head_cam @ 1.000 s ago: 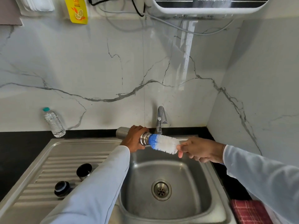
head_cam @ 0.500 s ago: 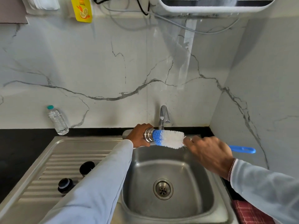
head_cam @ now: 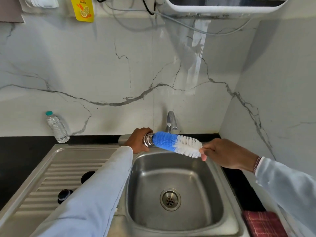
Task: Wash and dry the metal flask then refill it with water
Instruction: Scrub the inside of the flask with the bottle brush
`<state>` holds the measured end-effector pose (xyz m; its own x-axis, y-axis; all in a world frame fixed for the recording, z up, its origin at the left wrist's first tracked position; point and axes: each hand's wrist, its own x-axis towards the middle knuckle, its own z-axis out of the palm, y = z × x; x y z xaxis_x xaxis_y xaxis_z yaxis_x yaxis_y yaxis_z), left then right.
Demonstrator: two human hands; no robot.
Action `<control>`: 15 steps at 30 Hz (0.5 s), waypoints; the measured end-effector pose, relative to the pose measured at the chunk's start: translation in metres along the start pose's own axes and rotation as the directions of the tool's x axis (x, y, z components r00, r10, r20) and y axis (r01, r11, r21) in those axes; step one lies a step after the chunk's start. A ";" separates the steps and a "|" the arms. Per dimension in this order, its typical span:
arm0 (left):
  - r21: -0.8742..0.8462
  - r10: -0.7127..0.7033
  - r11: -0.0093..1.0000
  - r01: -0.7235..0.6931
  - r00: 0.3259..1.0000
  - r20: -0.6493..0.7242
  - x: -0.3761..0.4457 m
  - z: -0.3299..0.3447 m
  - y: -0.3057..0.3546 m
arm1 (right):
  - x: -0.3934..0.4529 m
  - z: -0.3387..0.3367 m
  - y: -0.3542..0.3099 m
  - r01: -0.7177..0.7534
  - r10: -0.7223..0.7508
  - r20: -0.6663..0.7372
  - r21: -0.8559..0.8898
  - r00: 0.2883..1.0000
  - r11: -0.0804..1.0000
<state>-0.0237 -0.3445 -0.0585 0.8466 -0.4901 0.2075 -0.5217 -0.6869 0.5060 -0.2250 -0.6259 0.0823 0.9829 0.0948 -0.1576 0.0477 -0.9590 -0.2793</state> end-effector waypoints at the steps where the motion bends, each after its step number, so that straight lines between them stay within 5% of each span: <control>1: -0.017 -0.007 1.000 0.007 1.000 -0.008 -0.001 -0.002 0.001 | 0.000 -0.001 0.001 0.005 -0.005 -0.008 -0.008 1.000 1.000; 15: -0.206 -0.185 0.964 0.170 0.981 -0.054 -0.027 0.002 0.004 | -0.004 -0.012 0.026 0.017 -0.018 0.026 0.038 0.999 0.999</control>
<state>-0.0488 -0.3350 -0.0642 0.9328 -0.3251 0.1553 -0.3370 -0.6351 0.6950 -0.2257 -0.6546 0.0872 0.9769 0.1192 -0.1773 0.0578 -0.9463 -0.3180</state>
